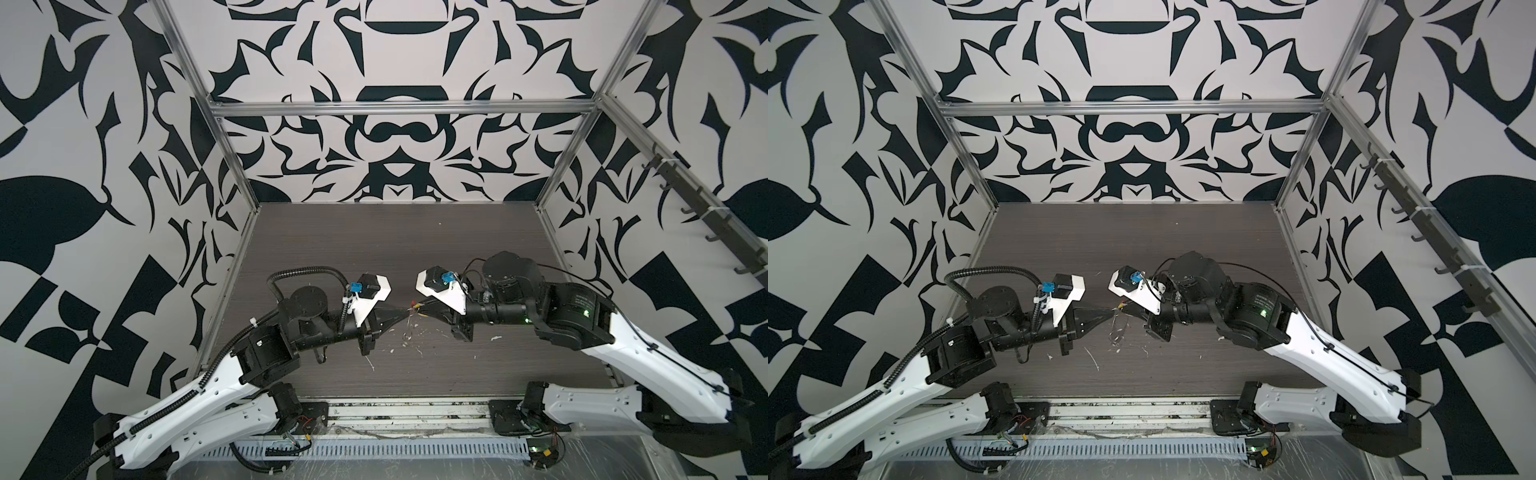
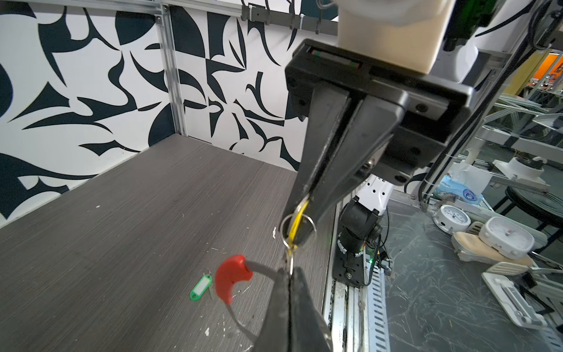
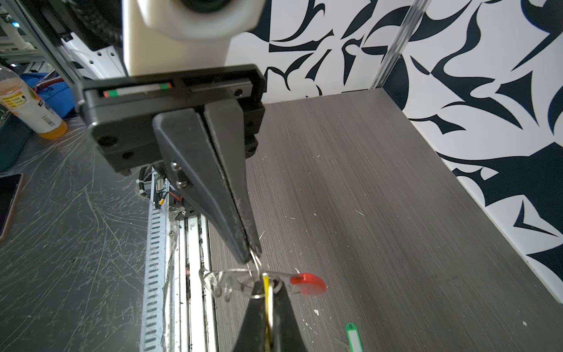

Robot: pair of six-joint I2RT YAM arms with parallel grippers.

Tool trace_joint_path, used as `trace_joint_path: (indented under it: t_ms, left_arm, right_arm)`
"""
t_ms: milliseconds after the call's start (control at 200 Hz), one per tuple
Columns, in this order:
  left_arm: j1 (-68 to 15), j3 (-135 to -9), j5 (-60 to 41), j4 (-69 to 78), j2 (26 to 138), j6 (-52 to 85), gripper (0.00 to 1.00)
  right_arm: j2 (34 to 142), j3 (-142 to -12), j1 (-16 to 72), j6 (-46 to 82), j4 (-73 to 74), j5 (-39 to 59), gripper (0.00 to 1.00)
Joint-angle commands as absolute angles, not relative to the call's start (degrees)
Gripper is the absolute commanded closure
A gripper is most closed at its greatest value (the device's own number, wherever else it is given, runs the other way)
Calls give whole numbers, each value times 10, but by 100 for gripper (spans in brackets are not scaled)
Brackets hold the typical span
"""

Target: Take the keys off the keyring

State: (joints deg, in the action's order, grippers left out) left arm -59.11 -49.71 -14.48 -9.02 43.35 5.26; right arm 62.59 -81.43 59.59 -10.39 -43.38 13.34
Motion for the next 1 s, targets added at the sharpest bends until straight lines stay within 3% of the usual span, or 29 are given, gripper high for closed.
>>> trace_joint_path:
  t_ms: [0,240,550,815,900,995]
  left_arm:
    - [-592,-505,-188,-133,437,40,100]
    - [-592,-511,-199,-138,440,36,100]
    - [-592,-529,-253,-166,462,32,100]
    - [-591,-539,-205,-164,462,40,100]
    - [-592,-541,-183,-165,458,44,92]
    - [-591,-543,-162,-171,459,47,89]
  right_arm:
    - [626,-858,592,-112,-386,152,100]
    - [628,-858,595,-103,-386,192,100]
    - [636,-892,604,-132,-434,147,100]
    - [639,-870,604,-97,-407,205,100]
    - [632,-853,604,-76,-392,201,100]
    - [629,-842,604,-47,-385,198,100]
